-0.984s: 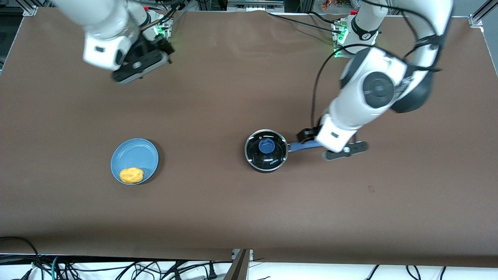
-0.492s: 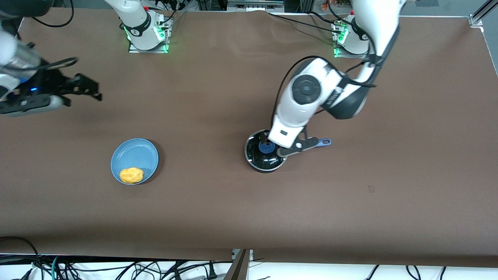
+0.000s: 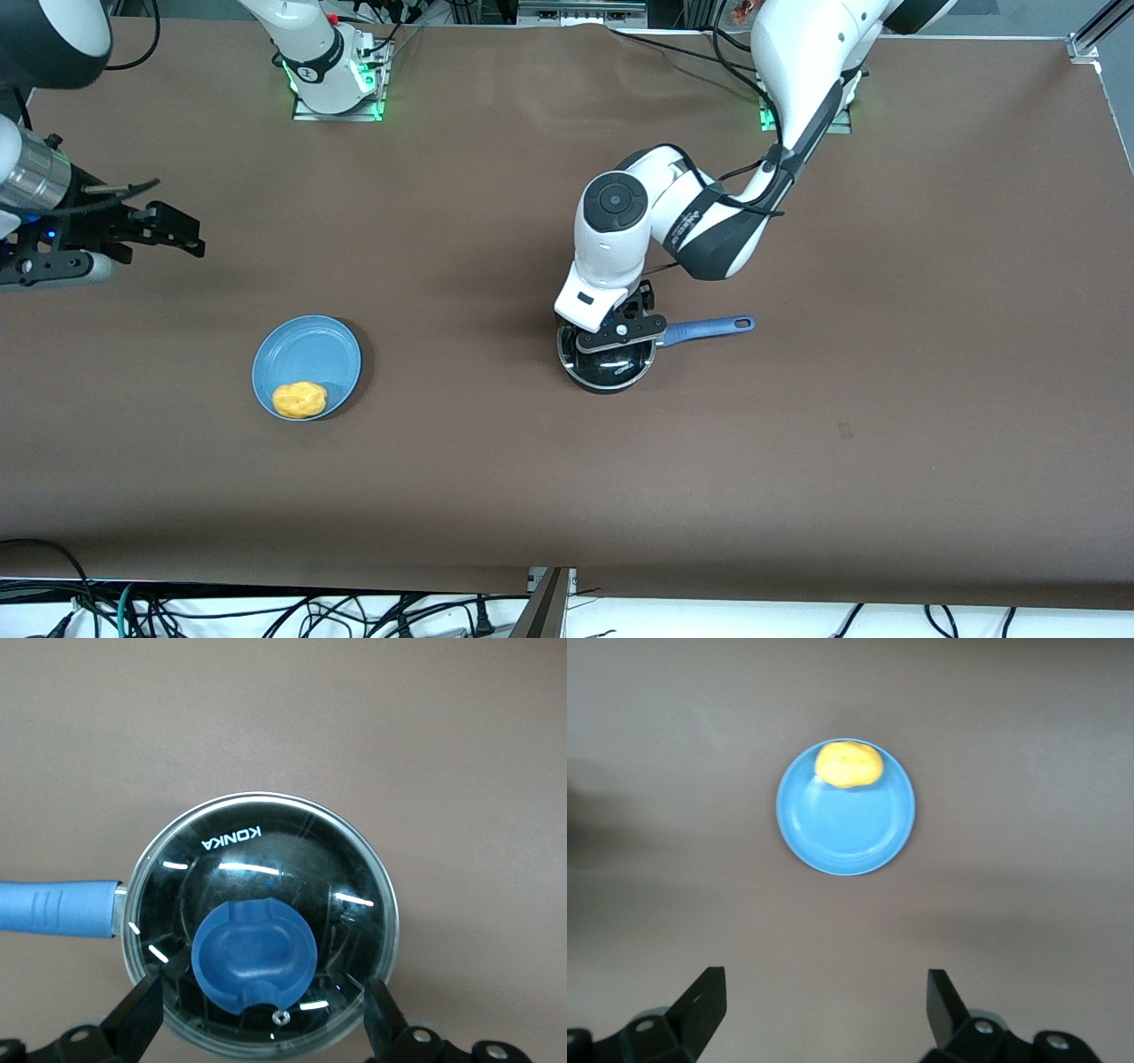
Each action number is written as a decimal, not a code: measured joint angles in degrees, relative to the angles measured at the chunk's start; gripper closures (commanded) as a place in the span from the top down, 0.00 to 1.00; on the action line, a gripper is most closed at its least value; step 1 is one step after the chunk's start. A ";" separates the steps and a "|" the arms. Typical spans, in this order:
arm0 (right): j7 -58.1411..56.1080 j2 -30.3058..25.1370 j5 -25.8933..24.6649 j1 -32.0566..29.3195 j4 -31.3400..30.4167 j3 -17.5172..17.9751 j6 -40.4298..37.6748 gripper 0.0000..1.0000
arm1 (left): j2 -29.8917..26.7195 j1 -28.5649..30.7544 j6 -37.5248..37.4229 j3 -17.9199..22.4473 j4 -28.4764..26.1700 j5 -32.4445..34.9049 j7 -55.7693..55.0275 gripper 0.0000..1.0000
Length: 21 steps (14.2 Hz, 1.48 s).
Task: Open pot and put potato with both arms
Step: 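Hold the lid with the left gripper while the right gripper grasps the potato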
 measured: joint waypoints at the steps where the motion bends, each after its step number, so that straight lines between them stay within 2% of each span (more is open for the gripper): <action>1: 0.01 0.23 -0.76 0.01 0.00 0.01 0.09 1.00 | 0.32 -0.09 0.46 0.00 0.00 0.79 0.01 1.00; 5: 0.14 4.74 -1.40 0.02 -0.25 0.03 1.51 1.00 | 1.19 -0.11 4.53 0.16 -0.98 1.04 0.28 1.00; 8: 0.81 11.57 -1.44 0.00 -0.46 -0.02 8.94 1.00 | 1.25 -0.10 4.68 0.28 -1.61 1.09 2.93 1.00; 15: 19.95 26.52 -1.39 0.18 -0.43 0.06 27.22 1.00 | 1.14 0.07 4.62 0.58 -2.17 1.10 4.84 1.00; 20: 27.77 33.58 -1.39 0.18 2.67 0.06 32.63 1.00 | 1.07 0.58 4.29 0.71 -2.25 1.10 6.08 1.00; 21: 28.09 34.62 -1.39 0.17 3.60 0.06 32.65 1.00 | 1.08 0.56 4.28 0.71 -2.31 1.10 6.08 0.95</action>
